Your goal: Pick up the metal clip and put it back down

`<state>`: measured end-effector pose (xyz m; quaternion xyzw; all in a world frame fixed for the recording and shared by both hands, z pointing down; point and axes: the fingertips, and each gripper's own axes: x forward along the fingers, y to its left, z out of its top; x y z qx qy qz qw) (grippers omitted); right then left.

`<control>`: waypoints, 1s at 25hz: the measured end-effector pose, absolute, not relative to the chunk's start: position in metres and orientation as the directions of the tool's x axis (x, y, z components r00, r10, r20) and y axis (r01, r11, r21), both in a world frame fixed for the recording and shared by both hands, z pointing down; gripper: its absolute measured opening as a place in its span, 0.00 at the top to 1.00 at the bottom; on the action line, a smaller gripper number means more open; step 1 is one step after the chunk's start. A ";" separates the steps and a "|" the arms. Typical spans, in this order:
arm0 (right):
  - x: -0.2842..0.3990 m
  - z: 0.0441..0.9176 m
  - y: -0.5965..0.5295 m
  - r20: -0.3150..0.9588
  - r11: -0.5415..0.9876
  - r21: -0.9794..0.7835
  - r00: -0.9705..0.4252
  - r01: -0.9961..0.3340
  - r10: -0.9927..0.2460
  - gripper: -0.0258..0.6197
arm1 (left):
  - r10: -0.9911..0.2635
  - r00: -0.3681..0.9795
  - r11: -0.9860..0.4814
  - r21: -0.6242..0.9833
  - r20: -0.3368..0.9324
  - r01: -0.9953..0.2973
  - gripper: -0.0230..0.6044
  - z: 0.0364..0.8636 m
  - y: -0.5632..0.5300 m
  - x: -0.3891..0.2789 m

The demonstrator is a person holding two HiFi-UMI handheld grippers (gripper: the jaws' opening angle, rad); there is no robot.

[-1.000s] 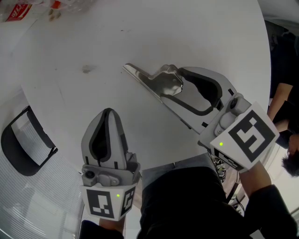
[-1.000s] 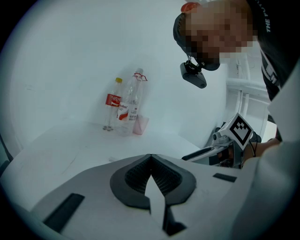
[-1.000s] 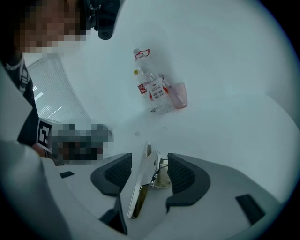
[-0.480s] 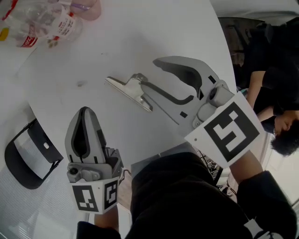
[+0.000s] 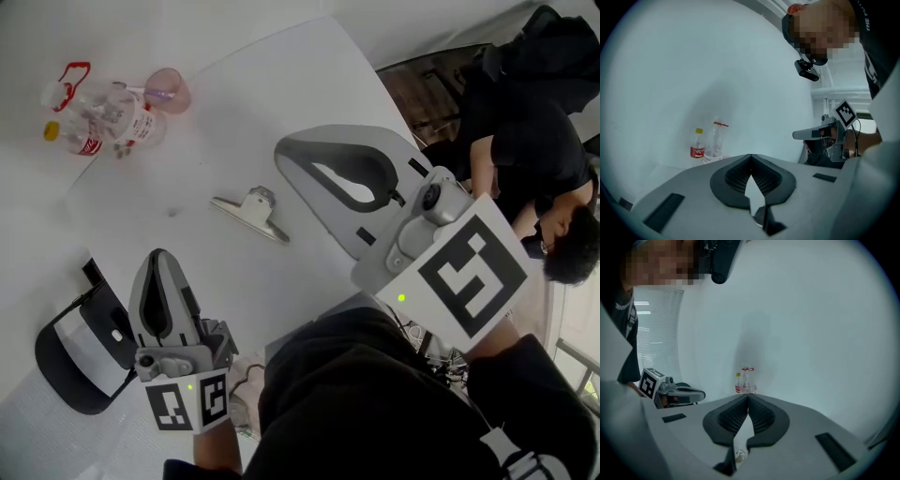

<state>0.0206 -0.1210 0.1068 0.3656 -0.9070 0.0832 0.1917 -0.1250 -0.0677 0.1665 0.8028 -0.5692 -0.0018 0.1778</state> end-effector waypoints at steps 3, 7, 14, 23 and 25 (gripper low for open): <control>0.028 0.083 -0.113 0.368 0.703 0.012 -0.650 -0.711 -0.665 0.93 | -0.916 0.360 -0.306 0.275 0.174 -0.911 0.94 0.150 -0.060 -0.121; 0.038 0.052 -0.094 0.324 0.685 0.021 -0.643 -0.729 -0.694 0.93 | -0.924 0.352 -0.306 0.264 0.147 -0.915 0.94 0.126 -0.045 -0.123; 0.043 0.019 -0.083 0.279 0.649 0.010 -0.621 -0.761 -0.732 0.93 | -0.932 0.336 -0.292 0.270 0.135 -0.918 0.94 0.109 -0.045 -0.143; 0.052 0.010 -0.068 0.255 0.654 0.013 -0.630 -0.756 -0.734 0.93 | -0.942 0.321 -0.290 0.241 0.100 -0.926 0.94 0.089 -0.035 -0.145; 0.052 0.009 -0.064 0.247 0.657 0.009 -0.635 -0.754 -0.732 0.93 | -0.942 0.320 -0.290 0.235 0.101 -0.928 0.94 0.087 -0.031 -0.142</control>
